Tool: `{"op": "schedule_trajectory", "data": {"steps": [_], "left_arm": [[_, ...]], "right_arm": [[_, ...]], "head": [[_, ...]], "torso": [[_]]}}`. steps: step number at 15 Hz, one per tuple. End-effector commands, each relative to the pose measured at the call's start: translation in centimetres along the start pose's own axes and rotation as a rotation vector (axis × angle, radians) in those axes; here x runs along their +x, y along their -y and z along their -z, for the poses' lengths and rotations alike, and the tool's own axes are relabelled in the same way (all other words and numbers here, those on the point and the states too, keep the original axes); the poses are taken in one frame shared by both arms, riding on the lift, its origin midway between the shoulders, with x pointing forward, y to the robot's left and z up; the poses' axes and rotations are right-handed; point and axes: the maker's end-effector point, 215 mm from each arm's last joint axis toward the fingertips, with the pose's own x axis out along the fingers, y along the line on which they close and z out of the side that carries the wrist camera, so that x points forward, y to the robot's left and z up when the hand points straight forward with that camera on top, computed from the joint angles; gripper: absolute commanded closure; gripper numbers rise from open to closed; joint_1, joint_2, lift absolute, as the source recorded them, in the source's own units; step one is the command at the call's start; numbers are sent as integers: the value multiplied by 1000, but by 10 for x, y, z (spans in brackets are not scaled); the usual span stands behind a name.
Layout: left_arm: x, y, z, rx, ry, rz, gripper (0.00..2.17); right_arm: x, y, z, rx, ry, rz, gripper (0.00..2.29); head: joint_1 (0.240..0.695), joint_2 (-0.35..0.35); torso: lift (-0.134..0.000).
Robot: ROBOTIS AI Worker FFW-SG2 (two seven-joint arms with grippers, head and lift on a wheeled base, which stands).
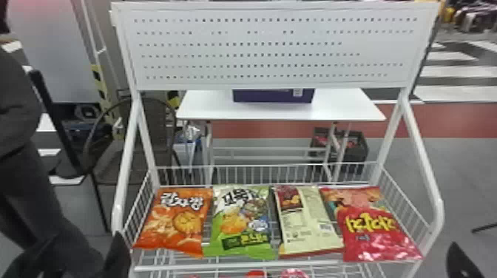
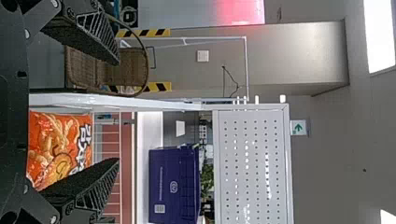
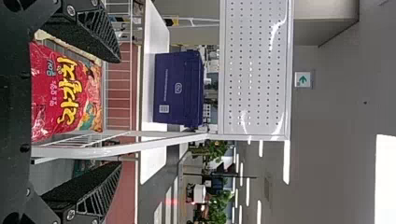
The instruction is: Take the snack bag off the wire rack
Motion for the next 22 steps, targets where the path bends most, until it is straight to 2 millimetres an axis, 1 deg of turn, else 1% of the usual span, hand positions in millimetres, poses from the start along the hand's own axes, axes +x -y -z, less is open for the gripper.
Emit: {"op": "schedule_trajectory", "data": {"steps": [1,8,10,12,15,17,20,22], "left_arm": [[-1,1,-2,-1,3,2,164],[0,0,-2,3,2,1,164],[-2,1,-1,-1,-2,1,164],[-3,5,-1,0,-2,8,164],[-5,5,1,1,-8,8,164],[-6,5,3,2,-13,9,164],[-9,6,4,9,-17,11,164],[-10,6,7,11,-23,11,164]], "right_arm": [[0,-1,0,1,-1,-1,117],[0,-2,-3,4,6,-1,117],[3,-4,2,9,3,-4,117],[11,-10,17,12,6,-14,117],[42,-29,55,17,-11,-38,117],[67,-36,69,17,-15,-47,117],[108,-52,104,8,-106,-60,117],[129,-58,119,-11,-141,-67,117]], "head": [[499,0],[499,0],[499,0],[499,0],[499,0],[499,0],[499,0],[499,0]], "torso": [[0],[0],[0],[0],[0],[0],[0],[0]]}}
